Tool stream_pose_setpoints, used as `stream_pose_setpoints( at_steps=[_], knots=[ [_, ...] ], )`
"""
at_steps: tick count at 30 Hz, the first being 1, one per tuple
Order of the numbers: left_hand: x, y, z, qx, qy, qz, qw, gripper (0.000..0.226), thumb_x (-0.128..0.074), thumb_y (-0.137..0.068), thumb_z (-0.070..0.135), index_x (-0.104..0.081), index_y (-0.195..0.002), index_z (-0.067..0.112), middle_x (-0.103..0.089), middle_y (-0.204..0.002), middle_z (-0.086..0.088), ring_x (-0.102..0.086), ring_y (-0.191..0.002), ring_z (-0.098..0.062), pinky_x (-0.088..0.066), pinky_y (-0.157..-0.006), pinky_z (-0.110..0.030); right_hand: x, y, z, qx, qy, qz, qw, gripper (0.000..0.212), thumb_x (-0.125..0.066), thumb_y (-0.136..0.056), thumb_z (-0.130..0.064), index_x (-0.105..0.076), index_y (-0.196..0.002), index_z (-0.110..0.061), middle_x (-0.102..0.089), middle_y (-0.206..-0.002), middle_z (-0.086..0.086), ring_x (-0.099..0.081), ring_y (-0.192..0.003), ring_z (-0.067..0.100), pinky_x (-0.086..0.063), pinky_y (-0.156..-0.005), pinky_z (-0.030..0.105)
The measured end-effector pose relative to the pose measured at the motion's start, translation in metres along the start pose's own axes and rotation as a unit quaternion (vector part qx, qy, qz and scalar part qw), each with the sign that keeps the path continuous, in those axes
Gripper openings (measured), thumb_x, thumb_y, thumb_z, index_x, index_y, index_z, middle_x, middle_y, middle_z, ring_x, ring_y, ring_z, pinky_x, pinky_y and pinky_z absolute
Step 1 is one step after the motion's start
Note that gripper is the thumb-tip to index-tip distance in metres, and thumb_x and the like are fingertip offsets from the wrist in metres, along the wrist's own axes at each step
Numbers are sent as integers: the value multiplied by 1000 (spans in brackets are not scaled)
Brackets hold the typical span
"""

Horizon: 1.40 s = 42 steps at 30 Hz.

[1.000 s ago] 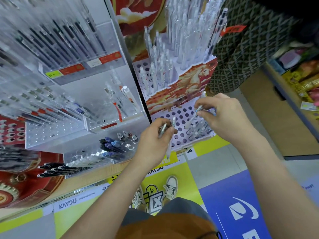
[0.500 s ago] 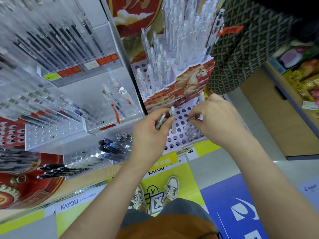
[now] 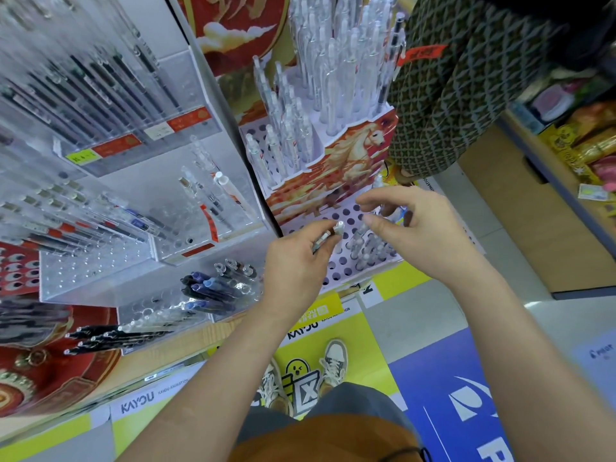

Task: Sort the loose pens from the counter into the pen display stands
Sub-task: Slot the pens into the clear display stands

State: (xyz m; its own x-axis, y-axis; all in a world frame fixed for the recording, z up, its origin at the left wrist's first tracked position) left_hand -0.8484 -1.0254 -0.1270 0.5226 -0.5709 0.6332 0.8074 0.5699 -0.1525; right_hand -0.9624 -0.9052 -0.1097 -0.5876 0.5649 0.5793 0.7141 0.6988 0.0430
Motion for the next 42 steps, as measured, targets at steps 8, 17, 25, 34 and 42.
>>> stream_pose_setpoints(
  at_steps=[8,17,25,34,42],
  knots=[
    [-18,-4,-4,-10,-52,-24,998,14,-66,-87,21,-74,-99,17,-66,-63,-3,-41,-56,-10,-25,-48,-22,-28,-6,-29,92,115,-62,987,14,-74,-84,-16,-78,-96,-22,-74,-93,-6,-52,-91,24,-47,-81,41],
    [-20,-8,-4,22,5,-69,997,20,-68,-85,15,-71,-104,20,-66,-85,11,-56,-77,-7,-39,-62,-18,-33,-19,-25,60,128,-61,988,20,-78,-79,-26,-66,-95,-28,-69,-77,-12,-49,-80,10,-46,-77,37],
    [-13,-9,4,-27,-80,-54,995,16,-72,-84,28,-71,-95,15,-71,-88,2,-64,-67,-13,-46,-61,-27,17,-16,-9,16,71,-46,996,5,-75,-84,-21,-74,-82,-25,-71,-78,-8,-61,-72,12,-46,-69,25],
    [-18,-14,2,48,-47,-118,991,18,-73,-84,27,-68,-98,17,-66,-85,7,-60,-61,-12,-45,-63,-23,-9,-15,-15,31,206,-112,972,12,-66,-91,-29,-77,-94,-24,-73,-93,-4,-55,-74,12,-48,-72,33],
    [-5,4,-10,118,72,-113,984,18,-57,-95,27,-64,-112,26,-64,-92,21,-59,-76,2,-46,-69,-19,-13,-21,-23,29,264,-125,956,14,-62,-92,-30,-75,-93,-23,-72,-89,0,-62,-84,24,-51,-73,36]
  ],
)
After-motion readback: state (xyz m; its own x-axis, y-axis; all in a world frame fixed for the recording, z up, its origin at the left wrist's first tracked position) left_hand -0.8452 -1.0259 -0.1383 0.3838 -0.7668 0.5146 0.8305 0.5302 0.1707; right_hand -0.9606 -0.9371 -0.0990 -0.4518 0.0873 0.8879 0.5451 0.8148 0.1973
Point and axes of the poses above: each hand's wrist, its own y-axis away from the middle knuckle, its own x-axis out of the back of the hand, z = x × y, the point moved 10 cm from there along -y, towards the middle knuckle
